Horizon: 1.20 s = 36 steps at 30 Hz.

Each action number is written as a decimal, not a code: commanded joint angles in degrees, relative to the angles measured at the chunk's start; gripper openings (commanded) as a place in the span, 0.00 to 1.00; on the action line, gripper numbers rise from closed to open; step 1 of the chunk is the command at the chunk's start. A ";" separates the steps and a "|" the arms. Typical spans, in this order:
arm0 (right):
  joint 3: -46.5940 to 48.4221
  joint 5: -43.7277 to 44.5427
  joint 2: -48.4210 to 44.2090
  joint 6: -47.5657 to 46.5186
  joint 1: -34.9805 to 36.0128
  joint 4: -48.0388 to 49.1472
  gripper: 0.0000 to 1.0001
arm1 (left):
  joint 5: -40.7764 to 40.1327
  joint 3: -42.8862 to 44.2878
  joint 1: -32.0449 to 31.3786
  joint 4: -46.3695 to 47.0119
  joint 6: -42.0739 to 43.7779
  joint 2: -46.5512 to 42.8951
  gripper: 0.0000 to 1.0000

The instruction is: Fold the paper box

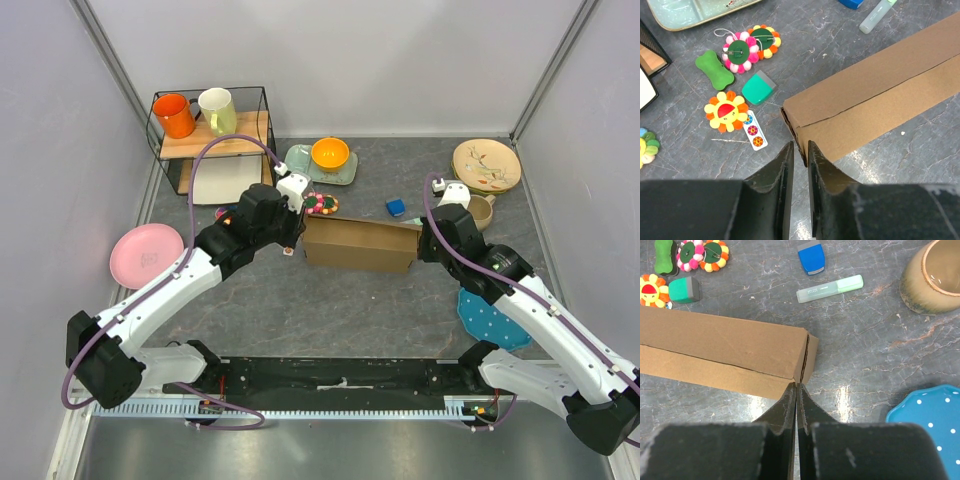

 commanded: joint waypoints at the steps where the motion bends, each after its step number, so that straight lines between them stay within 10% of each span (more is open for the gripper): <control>1: 0.51 -0.55 0.15 -0.42 0.13 -0.09 0.04 | 1.43 2.09 0.53 -0.52 -0.20 -1.07 0.21; 14: 0.25 -0.38 0.24 -0.60 0.04 -0.09 0.05 | 4.33 0.33 0.62 0.00 -0.73 -0.46 0.02; 36: -0.90 -0.03 0.50 -0.77 0.04 0.52 0.04 | 2.57 -8.54 0.53 7.47 3.22 -2.30 0.02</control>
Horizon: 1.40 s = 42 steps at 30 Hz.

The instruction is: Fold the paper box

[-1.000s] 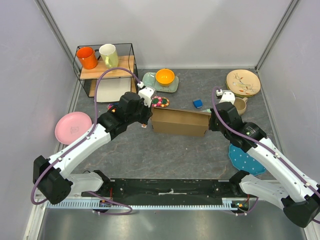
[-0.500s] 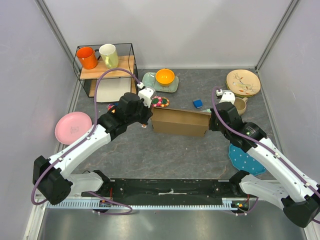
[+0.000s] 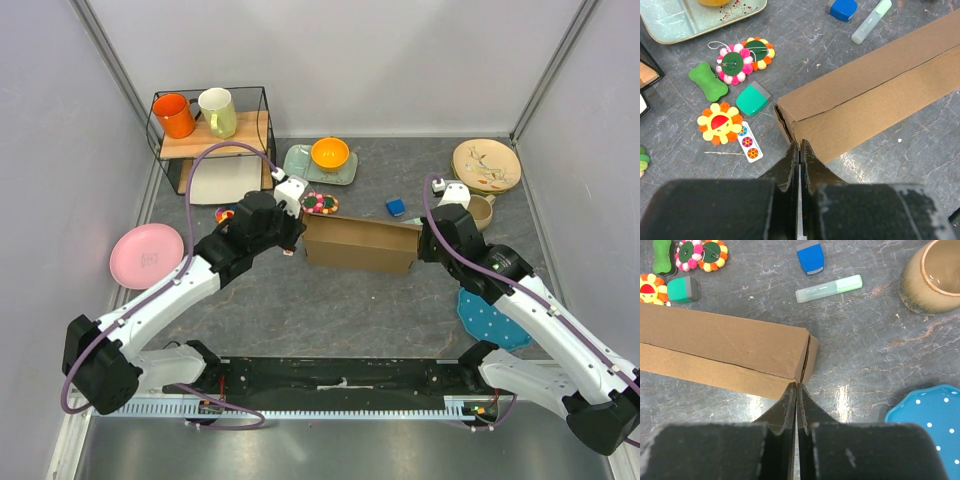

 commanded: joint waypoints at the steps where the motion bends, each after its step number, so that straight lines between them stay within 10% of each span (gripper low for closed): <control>1: -0.96 -0.09 0.48 -0.68 0.04 0.44 0.04 | 0.14 -3.39 -0.21 0.37 4.51 -0.77 0.02; 42: -0.96 -0.88 5.49 -2.18 -0.13 3.42 0.04 | 11.83 -3.48 -0.48 6.27 -4.35 2.30 0.02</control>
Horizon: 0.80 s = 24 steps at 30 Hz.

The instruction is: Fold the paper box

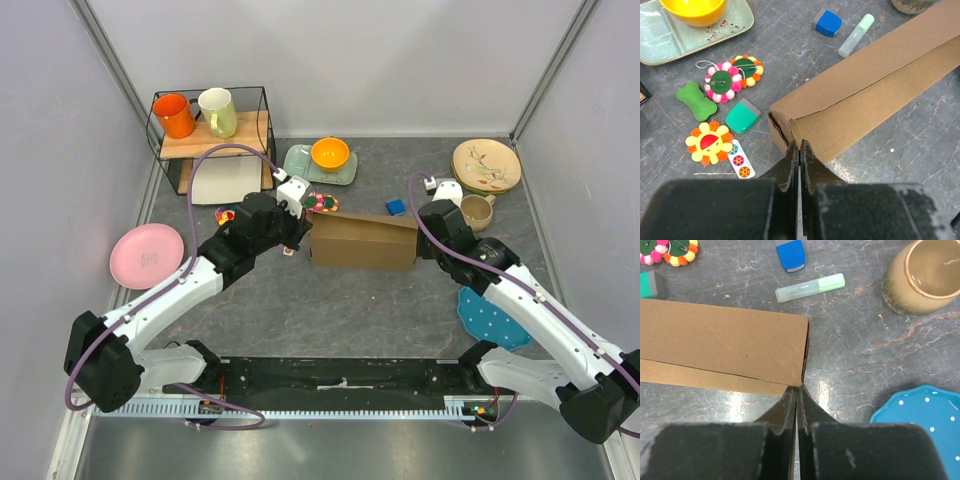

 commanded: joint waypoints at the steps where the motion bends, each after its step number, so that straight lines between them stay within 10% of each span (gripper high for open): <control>1: -0.90 -3.09 1.25 0.09 0.46 2.77 0.04 | 8.40 -0.11 -0.93 -1.91 -5.47 2.08 0.02; 24: -0.55 -3.27 0.02 0.97 -0.24 2.07 0.15 | 1.99 -1.78 -2.16 -4.28 -2.05 2.53 0.02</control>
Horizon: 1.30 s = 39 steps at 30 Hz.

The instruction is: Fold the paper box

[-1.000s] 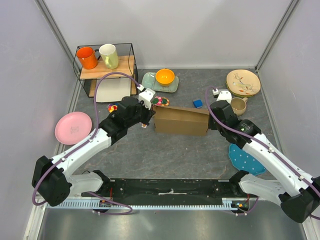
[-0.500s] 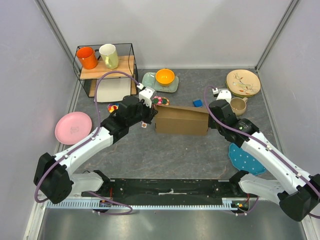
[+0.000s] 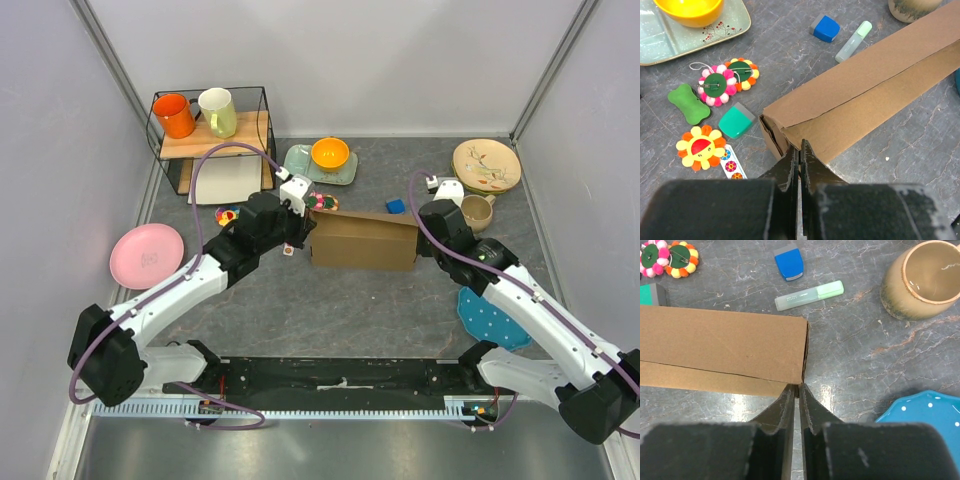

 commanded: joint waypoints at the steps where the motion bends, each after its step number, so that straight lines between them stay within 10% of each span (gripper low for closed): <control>1: 1.07 -4.05 -0.37 0.84 0.48 -1.17 0.20 | 2.08 -1.52 -1.86 -7.49 1.10 -0.01 0.02; 14: 7.13 -0.71 -1.25 0.31 0.56 -2.58 0.30 | 0.32 1.38 -1.86 -10.04 1.72 2.19 0.02; 34: 1.34 5.62 -0.82 0.14 0.21 -1.70 0.17 | 0.40 1.03 -1.86 -10.13 1.45 2.63 0.02; 39: 0.02 5.35 -0.82 0.66 0.21 -0.64 0.01 | 0.84 0.68 -1.86 -10.04 1.02 2.80 0.02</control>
